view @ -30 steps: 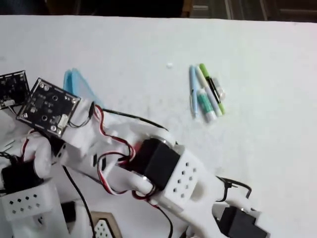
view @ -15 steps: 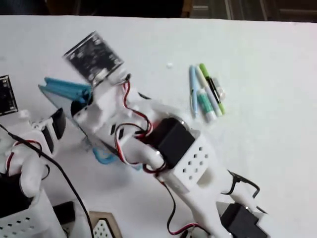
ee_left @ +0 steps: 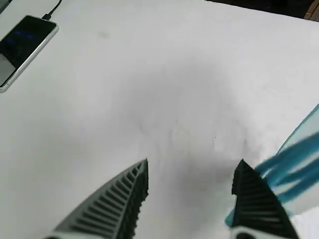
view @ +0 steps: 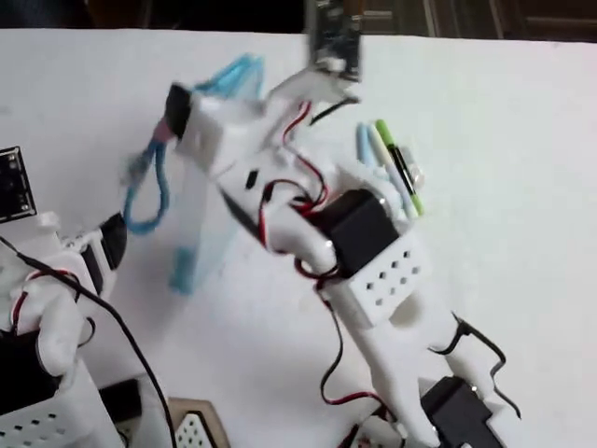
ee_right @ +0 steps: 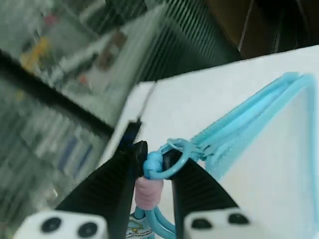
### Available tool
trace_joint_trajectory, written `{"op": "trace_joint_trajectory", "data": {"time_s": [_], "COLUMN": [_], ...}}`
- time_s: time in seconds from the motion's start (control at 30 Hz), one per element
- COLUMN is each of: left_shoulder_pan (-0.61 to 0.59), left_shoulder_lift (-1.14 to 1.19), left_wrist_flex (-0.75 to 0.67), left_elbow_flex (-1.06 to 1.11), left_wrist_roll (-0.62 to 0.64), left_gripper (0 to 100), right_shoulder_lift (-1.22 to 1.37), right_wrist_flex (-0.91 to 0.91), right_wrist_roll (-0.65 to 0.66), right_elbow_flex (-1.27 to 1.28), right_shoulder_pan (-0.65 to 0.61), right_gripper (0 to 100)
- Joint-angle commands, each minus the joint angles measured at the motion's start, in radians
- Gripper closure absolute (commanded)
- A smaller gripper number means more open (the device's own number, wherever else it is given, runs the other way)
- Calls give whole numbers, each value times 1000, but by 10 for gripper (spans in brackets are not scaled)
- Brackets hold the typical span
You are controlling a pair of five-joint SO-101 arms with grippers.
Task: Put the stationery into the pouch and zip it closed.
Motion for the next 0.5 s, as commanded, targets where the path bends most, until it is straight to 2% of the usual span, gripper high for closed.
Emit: {"op": "trace_joint_trajectory", "data": {"time_s": [0.0, 0.17, 0.3, 0.47], "left_shoulder_pan": [-2, 33, 176, 302], "left_shoulder_lift": [-1, -1, -1, 4], "left_wrist_flex": [12, 69, 127, 68], "left_elbow_flex": [-41, -141, -216, -133], "left_wrist_roll": [-8, -5, 8, 135], "left_gripper": [717, 717, 717, 717], "right_shoulder_lift": [-22, -13, -13, -15], "right_wrist_flex": [-61, -85, -84, -76], "right_wrist_roll": [-83, -169, -196, -245], "right_elbow_flex": [-38, -37, -37, 15], "right_shoulder_pan": [21, 38, 38, 38], "right_gripper": [978, 978, 978, 978]}}
